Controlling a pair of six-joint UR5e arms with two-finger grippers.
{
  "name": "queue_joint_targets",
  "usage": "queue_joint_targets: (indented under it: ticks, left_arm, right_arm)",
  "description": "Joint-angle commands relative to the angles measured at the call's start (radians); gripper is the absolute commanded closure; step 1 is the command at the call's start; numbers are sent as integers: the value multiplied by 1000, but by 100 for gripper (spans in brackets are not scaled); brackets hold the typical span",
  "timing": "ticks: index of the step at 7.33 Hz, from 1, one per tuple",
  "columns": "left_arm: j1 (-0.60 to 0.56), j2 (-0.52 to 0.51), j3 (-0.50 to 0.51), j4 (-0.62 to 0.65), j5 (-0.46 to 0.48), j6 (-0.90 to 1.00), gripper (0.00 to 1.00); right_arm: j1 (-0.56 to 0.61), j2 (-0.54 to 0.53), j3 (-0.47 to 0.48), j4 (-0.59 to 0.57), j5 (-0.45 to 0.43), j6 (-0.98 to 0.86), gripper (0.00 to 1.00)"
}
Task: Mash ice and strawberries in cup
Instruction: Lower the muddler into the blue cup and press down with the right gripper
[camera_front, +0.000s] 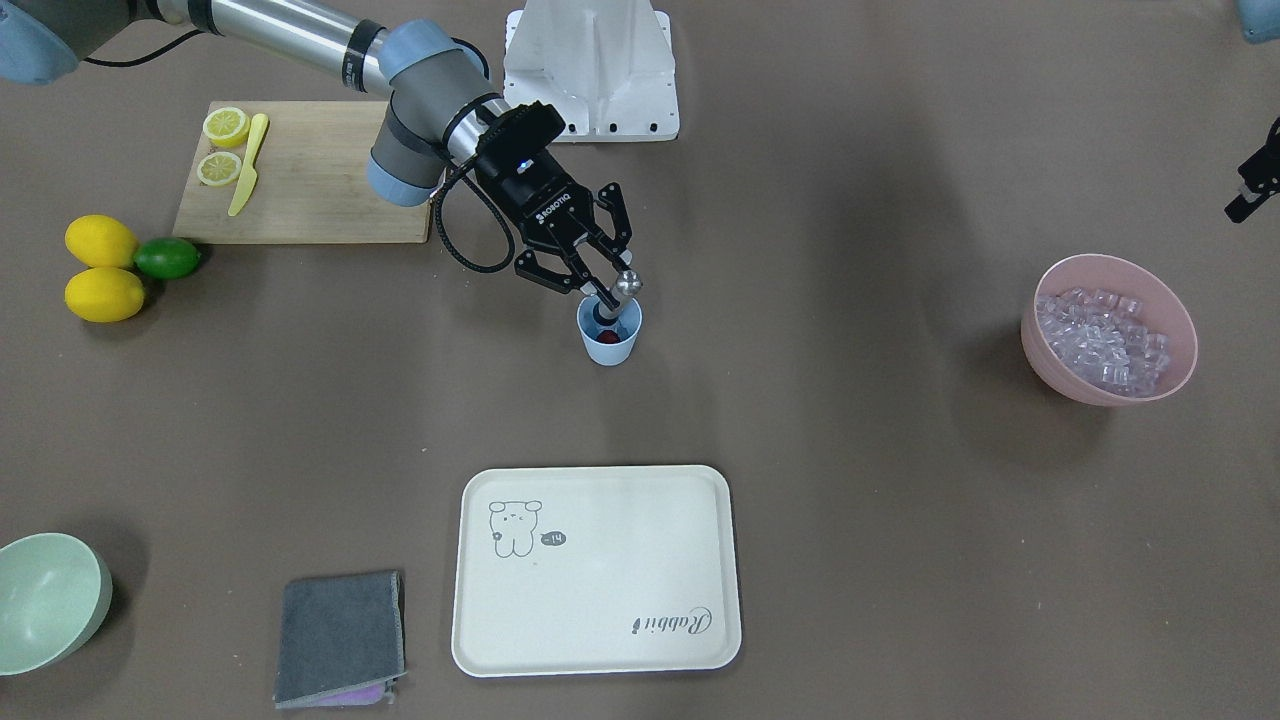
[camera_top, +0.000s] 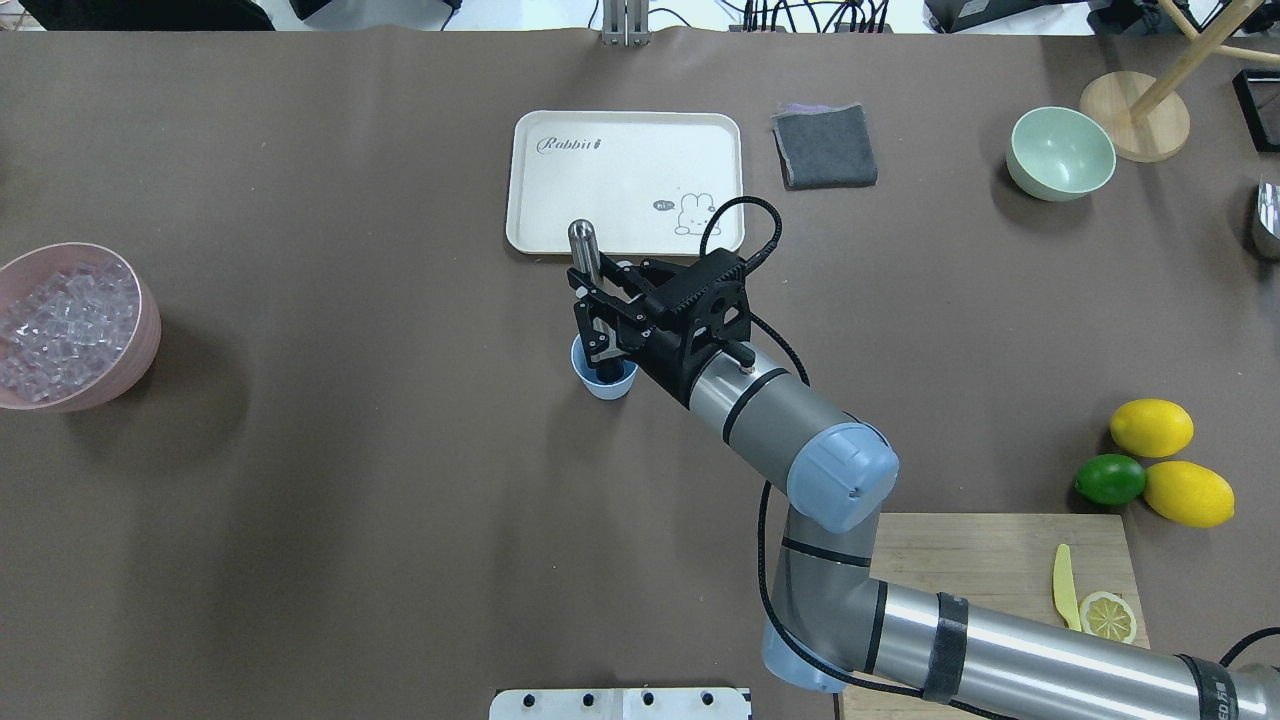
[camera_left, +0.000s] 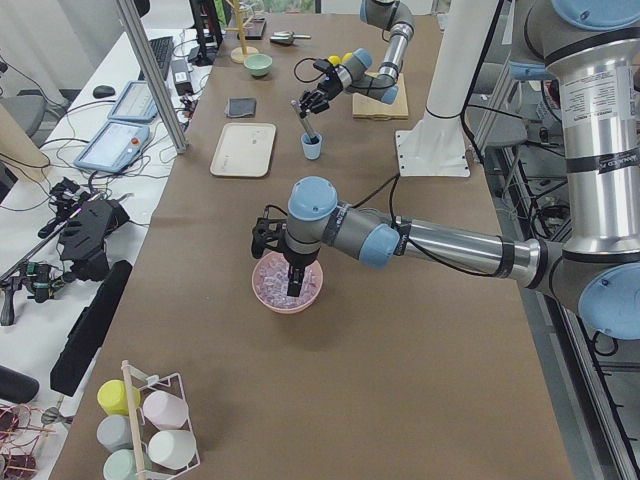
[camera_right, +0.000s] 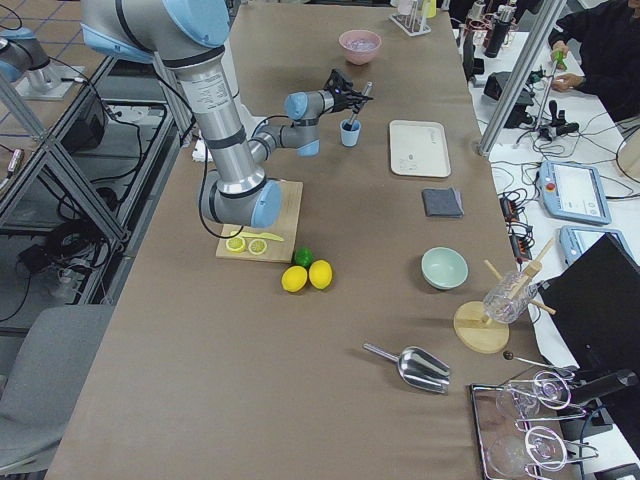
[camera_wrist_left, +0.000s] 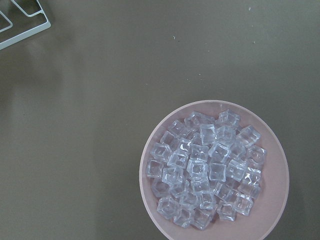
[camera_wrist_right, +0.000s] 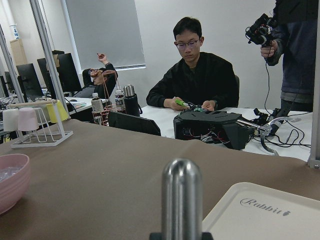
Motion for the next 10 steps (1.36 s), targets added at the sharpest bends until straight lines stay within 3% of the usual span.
queue_joint_targets:
  ticks: [1,3,7,10]
  left_arm:
    - [-1,3,-5,-1,0,0,2]
    - [-1,4,-5,-1,0,0,2]
    - [-1,4,-7,-1,0,0,2]
    - [-1,4,-10,-1,0,-3,2]
  right_arm:
    - [3,4,26,2,-1,0,100]
    - [18,8,66,-2,-3,-4,100]
    - [15,10,-10,-2,10,-4,100]
    - [15,8,-12,-3,17,-3,100]
